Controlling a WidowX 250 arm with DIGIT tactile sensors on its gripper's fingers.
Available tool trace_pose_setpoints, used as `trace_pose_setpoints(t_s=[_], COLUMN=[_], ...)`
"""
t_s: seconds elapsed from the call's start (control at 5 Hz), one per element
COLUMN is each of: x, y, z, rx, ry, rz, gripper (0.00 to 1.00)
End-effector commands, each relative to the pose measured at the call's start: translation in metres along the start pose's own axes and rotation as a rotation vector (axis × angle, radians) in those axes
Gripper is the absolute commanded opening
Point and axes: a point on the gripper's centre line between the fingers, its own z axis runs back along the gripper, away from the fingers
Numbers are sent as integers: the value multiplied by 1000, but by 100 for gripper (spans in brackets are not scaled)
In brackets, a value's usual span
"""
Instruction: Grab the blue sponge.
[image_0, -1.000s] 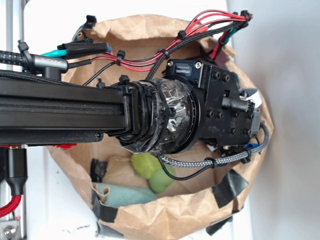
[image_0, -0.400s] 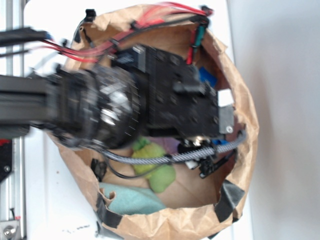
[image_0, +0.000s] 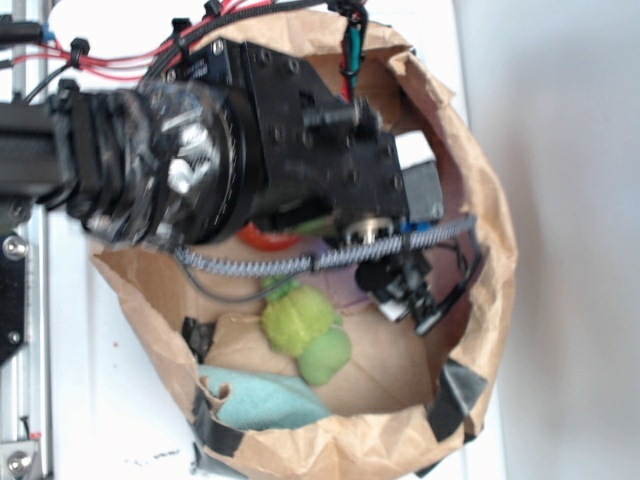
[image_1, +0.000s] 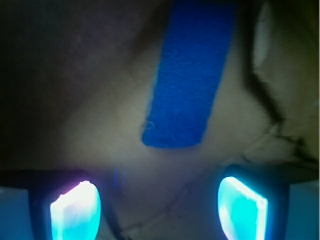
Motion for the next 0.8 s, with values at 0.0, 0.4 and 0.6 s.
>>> trace_pose_setpoints(t_s=[0.0,0.4,0.6], x=[22,23,22], y=[-7,-12,-16], z=[0,-12,-16], rx=[14,105,138], ry=[-47,-56,-60], rz=[28,13,-12], gripper=[100,100,100])
